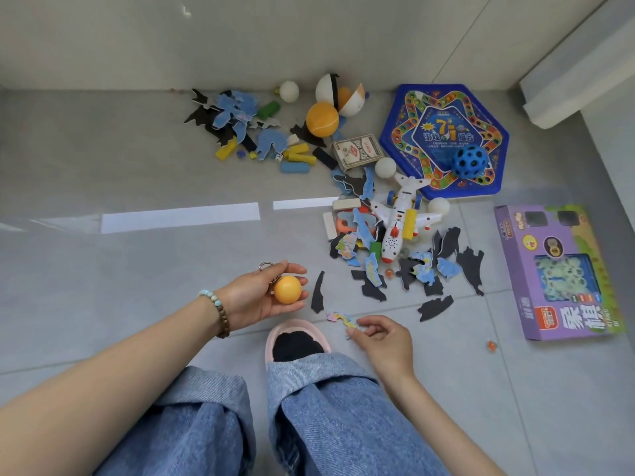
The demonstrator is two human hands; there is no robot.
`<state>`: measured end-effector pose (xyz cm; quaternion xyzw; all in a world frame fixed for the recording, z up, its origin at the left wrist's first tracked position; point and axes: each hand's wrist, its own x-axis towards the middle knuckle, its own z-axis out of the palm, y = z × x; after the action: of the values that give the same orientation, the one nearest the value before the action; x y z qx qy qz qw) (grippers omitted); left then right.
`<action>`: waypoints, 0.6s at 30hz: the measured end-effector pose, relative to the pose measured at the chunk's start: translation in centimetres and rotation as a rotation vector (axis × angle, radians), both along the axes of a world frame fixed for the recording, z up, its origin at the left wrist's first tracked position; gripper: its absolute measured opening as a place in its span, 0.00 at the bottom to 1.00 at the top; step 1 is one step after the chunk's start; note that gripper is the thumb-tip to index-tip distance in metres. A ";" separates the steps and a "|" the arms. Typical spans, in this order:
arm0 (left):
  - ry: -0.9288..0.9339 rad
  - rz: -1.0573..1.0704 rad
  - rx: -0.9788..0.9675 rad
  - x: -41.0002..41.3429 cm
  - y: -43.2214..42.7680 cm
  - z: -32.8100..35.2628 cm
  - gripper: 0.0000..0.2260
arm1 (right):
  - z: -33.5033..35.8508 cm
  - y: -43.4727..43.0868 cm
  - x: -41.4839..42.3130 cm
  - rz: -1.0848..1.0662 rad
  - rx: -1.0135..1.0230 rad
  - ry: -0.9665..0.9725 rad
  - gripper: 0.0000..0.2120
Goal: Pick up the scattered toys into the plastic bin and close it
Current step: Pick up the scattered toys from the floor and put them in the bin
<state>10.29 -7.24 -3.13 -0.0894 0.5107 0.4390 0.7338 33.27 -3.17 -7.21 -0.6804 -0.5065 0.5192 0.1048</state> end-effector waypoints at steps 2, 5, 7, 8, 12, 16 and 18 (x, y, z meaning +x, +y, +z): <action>-0.007 0.006 -0.004 -0.1 0.0 -0.1 0.14 | -0.2 -0.1 -0.1 0.001 0.018 -0.014 0.08; 0.012 -0.029 0.001 0.0 -0.1 -0.2 0.13 | -0.3 -0.5 -0.2 0.066 0.080 -0.065 0.08; 0.069 -0.082 0.017 0.2 -0.2 -0.3 0.12 | -0.1 -1.2 -0.3 0.112 0.146 -0.112 0.08; 0.101 -0.104 0.027 0.3 -0.3 -0.4 0.12 | -0.1 -1.5 -0.3 0.118 0.174 -0.124 0.09; 0.177 -0.143 0.041 0.5 -0.1 -0.3 0.14 | -0.2 -1.8 -0.4 0.103 0.189 -0.148 0.08; 0.178 -0.143 0.028 0.2 0.3 -0.3 0.24 | -0.2 -1.6 -0.7 0.060 0.161 -0.140 0.09; 0.152 -0.126 0.023 0.2 0.4 -0.3 0.28 | -0.2 -1.4 -0.8 0.017 0.169 -0.116 0.11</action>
<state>10.50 -6.80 -3.42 -0.0152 0.5643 0.4036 0.7201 32.44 -4.58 -7.37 -0.6937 -0.5595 0.4352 0.1281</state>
